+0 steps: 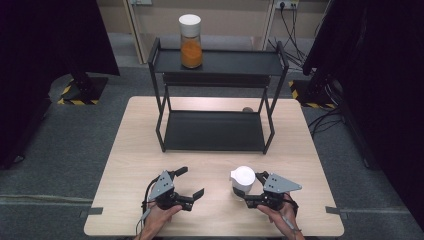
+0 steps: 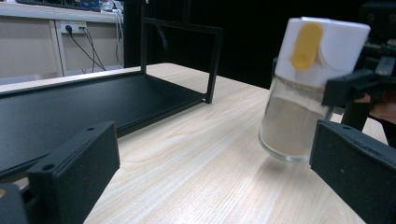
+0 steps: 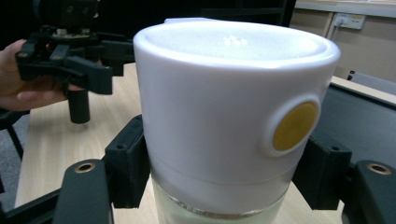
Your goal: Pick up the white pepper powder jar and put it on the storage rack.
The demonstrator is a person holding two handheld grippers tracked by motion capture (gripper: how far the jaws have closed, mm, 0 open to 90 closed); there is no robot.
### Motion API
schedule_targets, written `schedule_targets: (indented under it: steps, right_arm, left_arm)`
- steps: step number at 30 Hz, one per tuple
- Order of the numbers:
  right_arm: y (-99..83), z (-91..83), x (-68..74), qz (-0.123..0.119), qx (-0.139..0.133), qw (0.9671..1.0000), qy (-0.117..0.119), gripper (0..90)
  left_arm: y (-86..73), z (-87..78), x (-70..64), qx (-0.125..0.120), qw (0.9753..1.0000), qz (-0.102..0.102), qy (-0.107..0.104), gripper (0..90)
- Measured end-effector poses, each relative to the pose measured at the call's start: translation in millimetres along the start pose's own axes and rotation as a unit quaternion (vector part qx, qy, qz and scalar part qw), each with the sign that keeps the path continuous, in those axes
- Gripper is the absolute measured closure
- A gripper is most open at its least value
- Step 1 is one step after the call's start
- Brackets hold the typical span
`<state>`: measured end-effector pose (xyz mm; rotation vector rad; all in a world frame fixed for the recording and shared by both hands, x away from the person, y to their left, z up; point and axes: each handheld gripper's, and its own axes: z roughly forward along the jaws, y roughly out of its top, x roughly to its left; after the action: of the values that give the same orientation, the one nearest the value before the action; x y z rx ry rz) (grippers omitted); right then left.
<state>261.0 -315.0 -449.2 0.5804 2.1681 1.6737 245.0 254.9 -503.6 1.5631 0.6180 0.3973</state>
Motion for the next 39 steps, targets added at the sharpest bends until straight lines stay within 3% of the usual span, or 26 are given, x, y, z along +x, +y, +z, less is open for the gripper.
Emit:
schedule_targets:
  steps: [5, 9, 24, 39]
  right_arm:
    - [9.8, -1.2, -2.3, -0.004, -0.002, 1.0000, -0.008, 30.9]
    - [22.7, -1.5, -12.1, 0.008, -0.009, 0.9999, -0.008, 30.8]
    - [68.5, 4.1, -24.5, -0.003, -0.005, 0.9998, -0.017, 30.8]
    - [131.8, 15.5, -42.3, -0.011, -0.010, 0.9998, -0.012, 30.9]
  left_arm:
    - [0.0, -0.1, 0.0, 0.000, 1.0000, 0.001, 0.001, 1.1]
    - [-0.1, -0.2, 0.0, 0.000, 1.0000, 0.000, 0.001, 1.1]
    - [-0.4, -0.3, 0.1, 0.000, 1.0000, -0.003, 0.005, 1.1]
    - [-0.5, -0.3, 0.6, 0.001, 1.0000, -0.004, 0.004, 1.1]
